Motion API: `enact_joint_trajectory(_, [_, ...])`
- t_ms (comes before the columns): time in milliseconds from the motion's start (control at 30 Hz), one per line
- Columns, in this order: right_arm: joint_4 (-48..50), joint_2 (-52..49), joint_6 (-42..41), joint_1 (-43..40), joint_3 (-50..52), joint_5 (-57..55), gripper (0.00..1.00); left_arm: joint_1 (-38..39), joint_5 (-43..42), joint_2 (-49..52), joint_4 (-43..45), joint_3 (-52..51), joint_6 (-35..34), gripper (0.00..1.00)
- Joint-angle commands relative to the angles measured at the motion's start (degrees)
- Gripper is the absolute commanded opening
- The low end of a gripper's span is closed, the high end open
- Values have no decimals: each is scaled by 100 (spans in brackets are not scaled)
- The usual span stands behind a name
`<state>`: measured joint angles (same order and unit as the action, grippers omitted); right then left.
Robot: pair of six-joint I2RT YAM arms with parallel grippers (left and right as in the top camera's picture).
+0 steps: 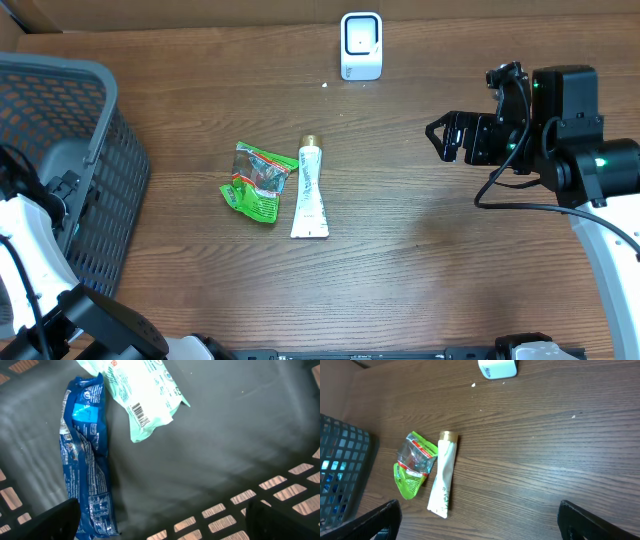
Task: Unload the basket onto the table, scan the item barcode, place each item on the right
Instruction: 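Reach the left gripper into the basket and grasp the blue packet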
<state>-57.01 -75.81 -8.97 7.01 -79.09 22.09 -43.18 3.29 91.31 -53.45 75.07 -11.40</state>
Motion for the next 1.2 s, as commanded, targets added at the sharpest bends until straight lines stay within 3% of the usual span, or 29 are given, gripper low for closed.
enact_joint_trajectory(0, [31, 13, 0, 7, -160, 9, 100, 39, -568, -26, -37, 173, -103, 96])
enact_joint_trajectory(133, [26, 13, 0, 7, -160, 9, 100, 39, -778, -26, -282, 861, -651, 96])
enact_joint_trajectory(400, [37, 13, 0, 7, -160, 9, 100, 39, -437, -26, -678, 1742, -706, 96])
enact_joint_trajectory(600, [72, 13, 0, 7, -160, 11, 100, 44, -428, -24, -824, 1574, -680, 96])
enact_joint_trajectory(867, [7, 13, 0, 7, -160, 11, 100, 33, 271, 131, -560, 1110, -658, 99])
enact_joint_trajectory(1167, [31, 13, 0, 7, -160, 9, 100, 11, 214, 654, -511, 804, -404, 99])
